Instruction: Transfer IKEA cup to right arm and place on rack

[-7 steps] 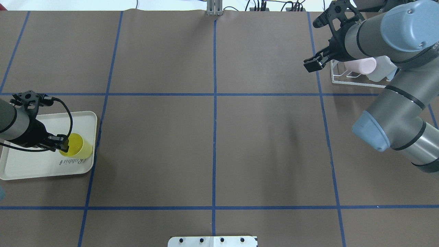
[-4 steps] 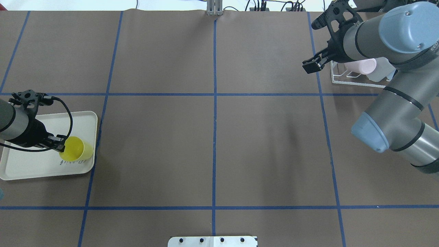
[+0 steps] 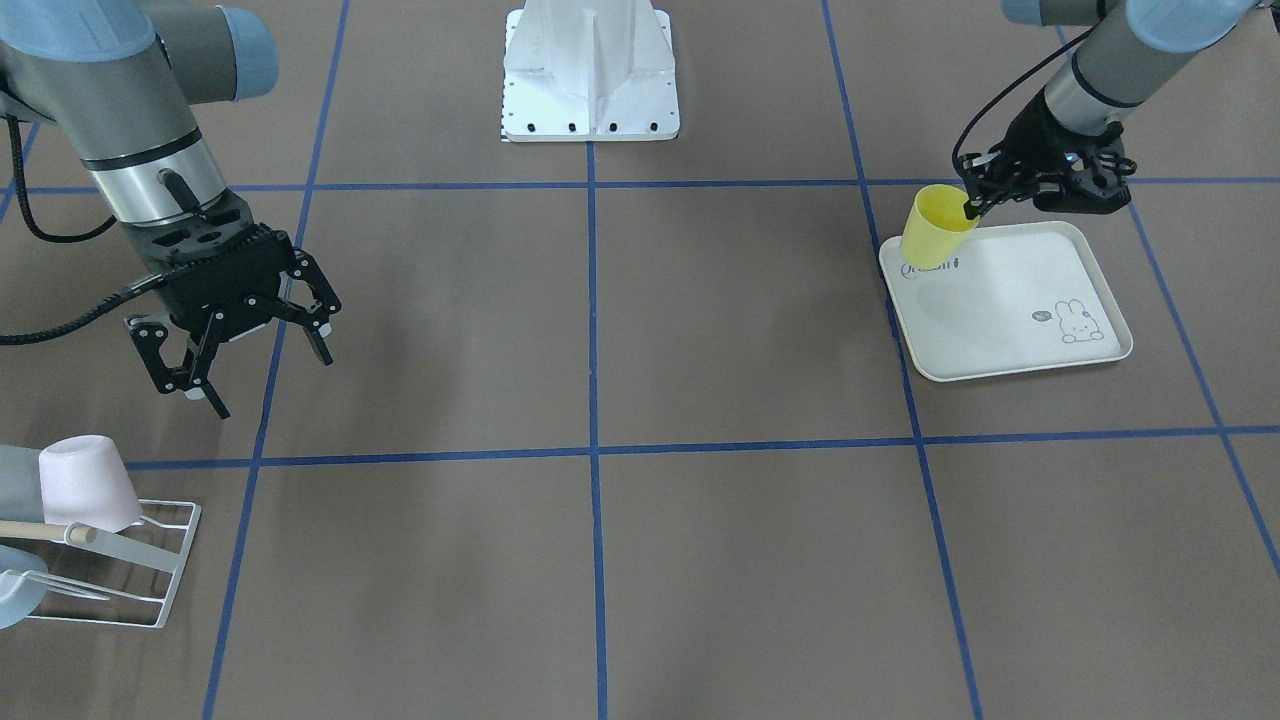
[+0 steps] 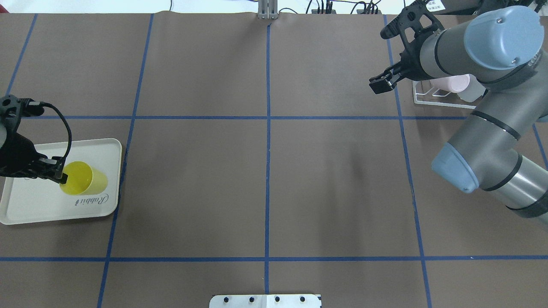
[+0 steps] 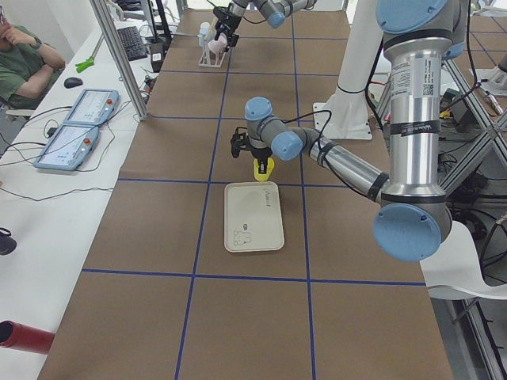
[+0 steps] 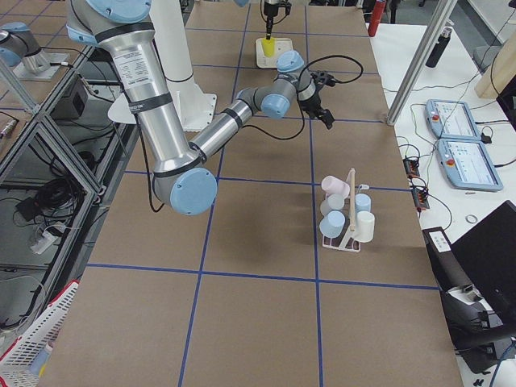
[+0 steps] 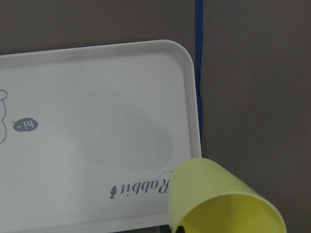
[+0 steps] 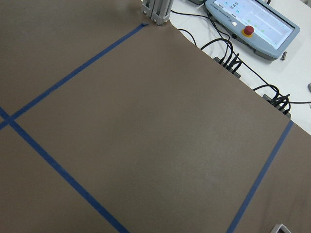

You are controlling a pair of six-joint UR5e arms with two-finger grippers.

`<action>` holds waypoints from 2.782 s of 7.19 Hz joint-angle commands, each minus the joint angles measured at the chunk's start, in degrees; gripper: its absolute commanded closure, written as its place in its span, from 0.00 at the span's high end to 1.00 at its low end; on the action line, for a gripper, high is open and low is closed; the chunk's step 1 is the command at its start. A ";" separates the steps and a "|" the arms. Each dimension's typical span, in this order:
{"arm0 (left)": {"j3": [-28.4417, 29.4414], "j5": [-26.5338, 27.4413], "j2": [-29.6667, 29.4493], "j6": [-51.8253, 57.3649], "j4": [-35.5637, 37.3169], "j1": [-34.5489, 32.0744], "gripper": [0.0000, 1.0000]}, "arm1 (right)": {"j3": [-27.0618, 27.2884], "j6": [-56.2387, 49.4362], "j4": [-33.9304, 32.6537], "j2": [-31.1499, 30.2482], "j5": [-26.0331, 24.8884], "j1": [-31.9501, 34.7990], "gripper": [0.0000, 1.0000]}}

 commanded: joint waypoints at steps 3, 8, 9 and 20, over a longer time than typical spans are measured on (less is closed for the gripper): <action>-0.08 -6.18 -17.27 -17.65 7.85 -4.97 0.00 | -0.95 -0.14 0.13 5.73 -7.35 -5.21 1.00; 5.72 -9.88 -32.18 -50.63 -4.74 -5.07 0.00 | -5.59 -0.75 22.10 9.61 -14.15 -14.27 1.00; 8.52 -9.88 -32.27 -58.35 -14.47 -5.07 0.00 | -6.39 -0.84 26.63 9.26 -16.33 -15.85 1.00; 16.99 -9.79 -39.39 -73.64 -24.85 -2.35 0.00 | -5.79 -6.73 35.55 10.14 -29.09 -23.43 0.99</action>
